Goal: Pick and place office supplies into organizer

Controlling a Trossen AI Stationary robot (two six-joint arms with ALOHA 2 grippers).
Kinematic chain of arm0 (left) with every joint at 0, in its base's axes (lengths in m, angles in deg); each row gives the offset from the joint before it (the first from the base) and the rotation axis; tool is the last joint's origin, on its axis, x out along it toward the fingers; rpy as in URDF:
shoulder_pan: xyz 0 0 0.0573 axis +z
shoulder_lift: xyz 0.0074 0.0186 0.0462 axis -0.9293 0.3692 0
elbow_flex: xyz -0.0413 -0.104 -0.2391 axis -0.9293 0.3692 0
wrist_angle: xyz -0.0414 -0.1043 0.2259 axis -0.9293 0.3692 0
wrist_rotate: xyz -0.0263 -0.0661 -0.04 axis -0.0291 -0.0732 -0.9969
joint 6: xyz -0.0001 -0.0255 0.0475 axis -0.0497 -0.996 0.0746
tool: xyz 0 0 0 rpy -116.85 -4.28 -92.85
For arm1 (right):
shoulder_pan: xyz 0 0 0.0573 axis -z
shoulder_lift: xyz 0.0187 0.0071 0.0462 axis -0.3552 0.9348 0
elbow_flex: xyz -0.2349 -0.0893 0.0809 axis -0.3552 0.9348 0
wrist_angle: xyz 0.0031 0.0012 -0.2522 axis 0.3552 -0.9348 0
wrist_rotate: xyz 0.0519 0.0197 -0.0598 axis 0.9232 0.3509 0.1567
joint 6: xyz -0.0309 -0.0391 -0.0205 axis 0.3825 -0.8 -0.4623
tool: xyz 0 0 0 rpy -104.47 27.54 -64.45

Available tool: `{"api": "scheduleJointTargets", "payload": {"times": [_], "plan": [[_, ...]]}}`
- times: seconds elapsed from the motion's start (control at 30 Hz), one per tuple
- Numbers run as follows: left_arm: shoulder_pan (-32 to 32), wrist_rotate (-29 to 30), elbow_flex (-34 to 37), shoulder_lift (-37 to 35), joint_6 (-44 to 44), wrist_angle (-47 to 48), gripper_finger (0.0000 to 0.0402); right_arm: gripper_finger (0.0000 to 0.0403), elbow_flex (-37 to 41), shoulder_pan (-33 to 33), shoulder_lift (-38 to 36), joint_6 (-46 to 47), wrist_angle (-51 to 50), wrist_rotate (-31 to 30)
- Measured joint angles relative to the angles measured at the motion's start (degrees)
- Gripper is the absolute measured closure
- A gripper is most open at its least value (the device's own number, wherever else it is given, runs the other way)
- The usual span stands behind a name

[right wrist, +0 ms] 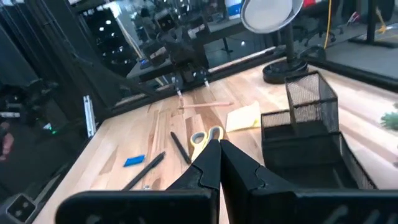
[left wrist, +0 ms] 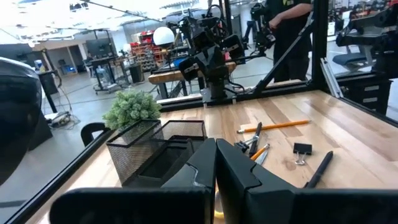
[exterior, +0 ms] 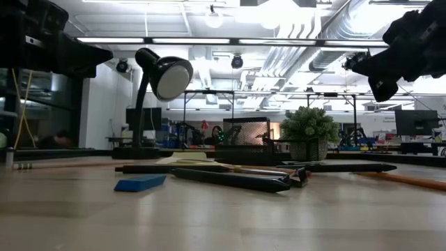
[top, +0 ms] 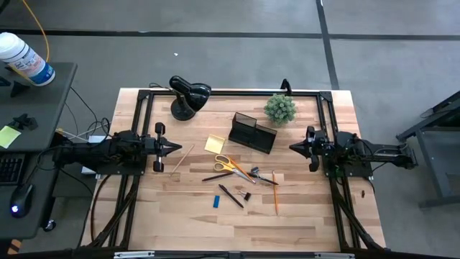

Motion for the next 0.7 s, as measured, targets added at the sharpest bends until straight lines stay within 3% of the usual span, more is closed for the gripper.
{"api": "scheduleJointTargets", "payload": {"times": [0.3, 0.63, 0.7], "plan": [[-0.01, -0.02, 0.01, 0.01, 0.63, 0.00, 0.0401, 0.0402, 0.00, 0.00, 0.00, -2.24, 1.74, -5.17], [-0.01, -1.22, 0.00, 0.01, -0.04, -0.18, 0.0401, 0.0402, -0.02, -0.02, 0.29, -0.74, 10.85, -4.17], [0.01, -0.85, -0.01, 0.01, -0.02, -1.89, 0.0401, 0.0402, -0.02, -0.02, 0.65, -1.29, 13.56, -7.10]]}}
